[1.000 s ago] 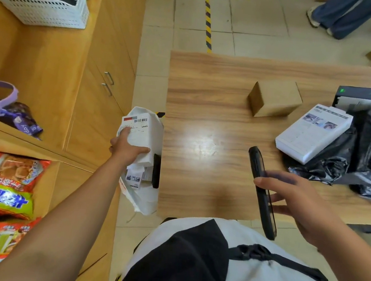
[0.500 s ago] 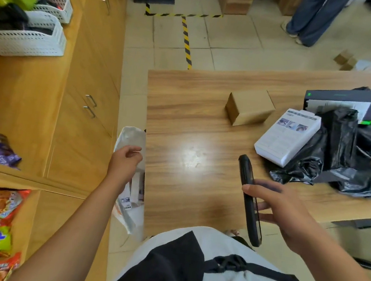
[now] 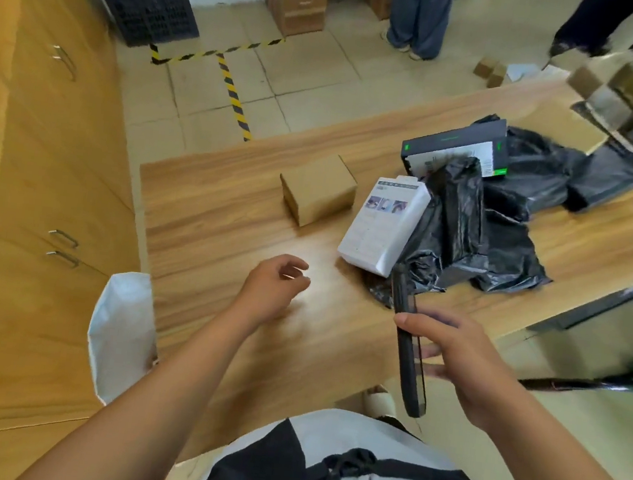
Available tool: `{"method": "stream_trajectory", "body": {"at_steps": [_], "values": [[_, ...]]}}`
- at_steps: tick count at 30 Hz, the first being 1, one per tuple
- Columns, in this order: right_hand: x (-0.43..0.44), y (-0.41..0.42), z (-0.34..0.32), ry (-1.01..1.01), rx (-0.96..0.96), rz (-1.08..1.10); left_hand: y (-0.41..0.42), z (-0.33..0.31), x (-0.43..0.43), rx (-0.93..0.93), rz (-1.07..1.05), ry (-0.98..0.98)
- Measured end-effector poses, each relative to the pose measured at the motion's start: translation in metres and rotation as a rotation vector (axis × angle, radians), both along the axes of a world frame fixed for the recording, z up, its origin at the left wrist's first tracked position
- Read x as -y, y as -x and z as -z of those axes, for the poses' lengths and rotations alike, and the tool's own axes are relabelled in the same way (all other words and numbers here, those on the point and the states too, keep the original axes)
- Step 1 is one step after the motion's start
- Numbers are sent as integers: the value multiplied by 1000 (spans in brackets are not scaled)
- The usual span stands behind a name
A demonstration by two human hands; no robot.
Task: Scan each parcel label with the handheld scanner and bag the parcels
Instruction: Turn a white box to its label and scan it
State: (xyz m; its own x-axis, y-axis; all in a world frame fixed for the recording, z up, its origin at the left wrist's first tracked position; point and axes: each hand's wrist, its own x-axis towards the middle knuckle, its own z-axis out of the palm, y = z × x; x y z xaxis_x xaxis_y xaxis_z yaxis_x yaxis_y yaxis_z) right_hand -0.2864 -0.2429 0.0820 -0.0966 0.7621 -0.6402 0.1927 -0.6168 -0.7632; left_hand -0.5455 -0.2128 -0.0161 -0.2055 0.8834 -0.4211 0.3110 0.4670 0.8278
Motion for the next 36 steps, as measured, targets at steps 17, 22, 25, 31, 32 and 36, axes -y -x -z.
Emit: {"method": "stream_trajectory", "body": {"at_steps": [17, 22, 25, 31, 32, 36], "values": [[-59, -124, 19, 39, -136, 104, -91, 25, -97, -47, -25, 111], [-84, -125, 24, 39, -148, -5, -92, 9, -58, 34, -140, 108], [-97, -118, 25, 43, -150, -73, -97, 2, -16, 135, -275, 114], [-114, -91, 25, 35, -167, -263, -102, 0, 62, 443, -541, 112], [-115, -86, 24, 36, -172, -301, -104, 1, 72, 456, -584, 118], [-113, -71, 22, 35, -197, -425, -113, 7, 104, 501, -707, 127]]}}
